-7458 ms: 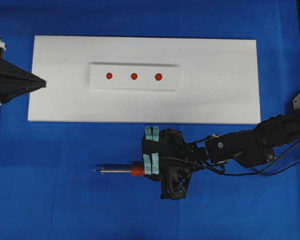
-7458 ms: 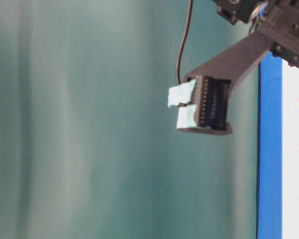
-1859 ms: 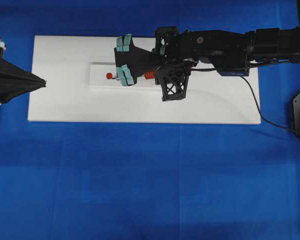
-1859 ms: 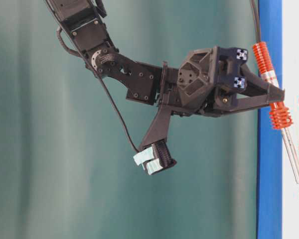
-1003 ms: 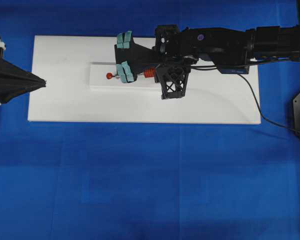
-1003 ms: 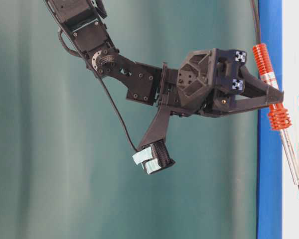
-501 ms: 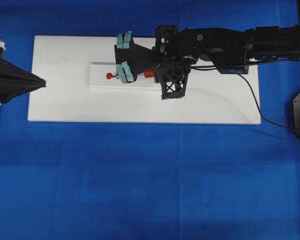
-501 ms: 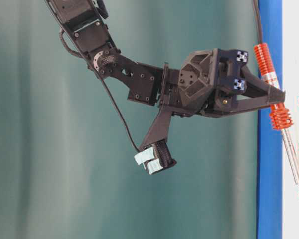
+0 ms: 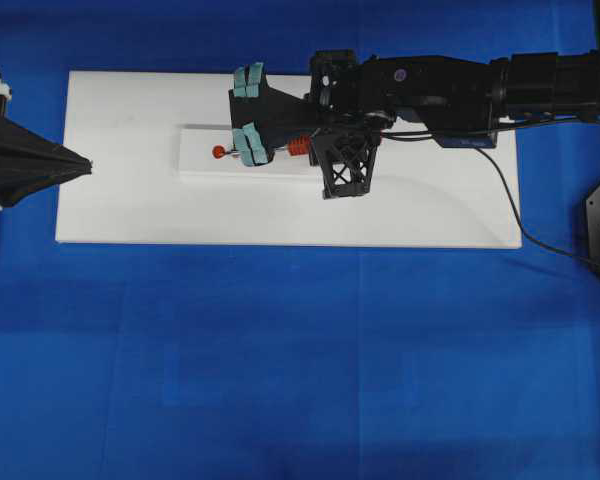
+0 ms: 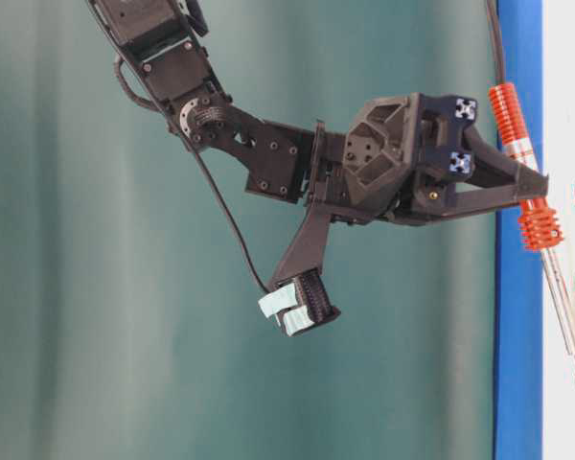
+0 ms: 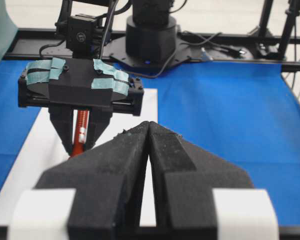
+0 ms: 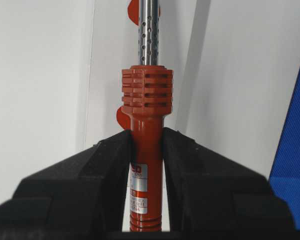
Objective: Touch the tip of the soldering iron to the mark.
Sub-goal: 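Hold the iron tip against the leftmost red dot with the right gripper, then raise the iron and shift it right above the middle red dot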
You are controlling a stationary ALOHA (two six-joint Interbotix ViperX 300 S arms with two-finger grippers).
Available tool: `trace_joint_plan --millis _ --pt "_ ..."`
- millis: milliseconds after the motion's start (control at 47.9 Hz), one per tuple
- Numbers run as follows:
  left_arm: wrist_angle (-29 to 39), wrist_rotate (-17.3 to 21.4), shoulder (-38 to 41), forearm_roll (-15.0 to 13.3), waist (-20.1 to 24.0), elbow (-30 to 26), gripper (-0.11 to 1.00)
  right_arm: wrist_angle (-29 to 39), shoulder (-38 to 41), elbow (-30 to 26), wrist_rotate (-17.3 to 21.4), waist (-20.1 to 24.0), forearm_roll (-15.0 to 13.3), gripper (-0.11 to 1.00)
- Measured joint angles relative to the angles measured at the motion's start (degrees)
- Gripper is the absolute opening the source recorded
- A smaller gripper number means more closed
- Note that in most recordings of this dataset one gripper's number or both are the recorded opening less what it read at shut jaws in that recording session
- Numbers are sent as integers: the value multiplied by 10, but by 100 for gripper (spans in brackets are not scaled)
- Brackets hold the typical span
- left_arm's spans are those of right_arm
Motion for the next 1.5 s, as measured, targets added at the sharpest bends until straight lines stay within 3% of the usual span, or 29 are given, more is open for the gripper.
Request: trace_joint_plan --millis 1044,1504 --pt "1 0 0 0 0 1 0 3 0 -4 0 0 0 7" --pt "0 -1 0 0 0 0 0 84 -66 -50 3 0 -18 7"
